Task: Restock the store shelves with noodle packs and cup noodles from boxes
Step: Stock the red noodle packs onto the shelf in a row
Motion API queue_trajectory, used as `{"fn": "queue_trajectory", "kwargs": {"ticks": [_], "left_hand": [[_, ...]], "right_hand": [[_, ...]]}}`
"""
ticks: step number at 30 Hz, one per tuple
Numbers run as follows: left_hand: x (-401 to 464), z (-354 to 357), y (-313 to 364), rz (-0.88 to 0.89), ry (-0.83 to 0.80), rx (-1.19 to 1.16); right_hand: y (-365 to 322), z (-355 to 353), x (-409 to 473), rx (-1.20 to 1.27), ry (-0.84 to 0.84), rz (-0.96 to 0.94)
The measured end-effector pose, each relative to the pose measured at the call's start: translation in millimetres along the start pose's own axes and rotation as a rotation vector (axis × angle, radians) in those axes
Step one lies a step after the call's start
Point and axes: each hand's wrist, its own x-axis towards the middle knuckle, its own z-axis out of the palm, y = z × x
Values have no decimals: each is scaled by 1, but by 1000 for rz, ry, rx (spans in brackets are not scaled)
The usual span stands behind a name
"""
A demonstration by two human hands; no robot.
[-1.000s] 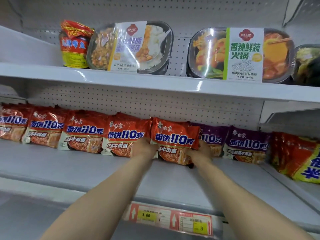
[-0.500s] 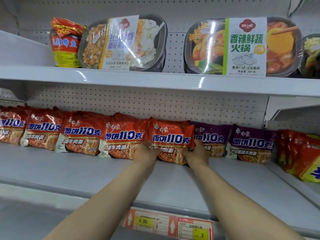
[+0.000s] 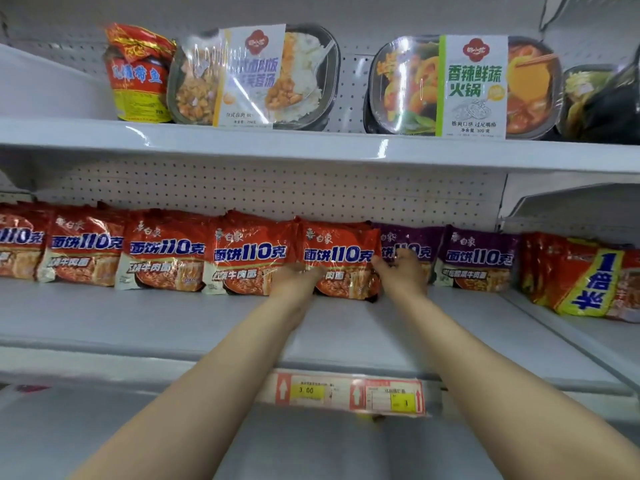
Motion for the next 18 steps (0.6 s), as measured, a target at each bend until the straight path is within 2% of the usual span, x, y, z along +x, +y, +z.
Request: {"fn": "queue_trajectory", "kwargs": {"ticks": [8,18], "left_hand": [[-40,-14,6,71,46,-129],[-125,-64,-20,55,-21,-256]], "right_hand": [[-31,-9,-72,258,-51,124],[-26,-21,-188,426,-35,227]]}}
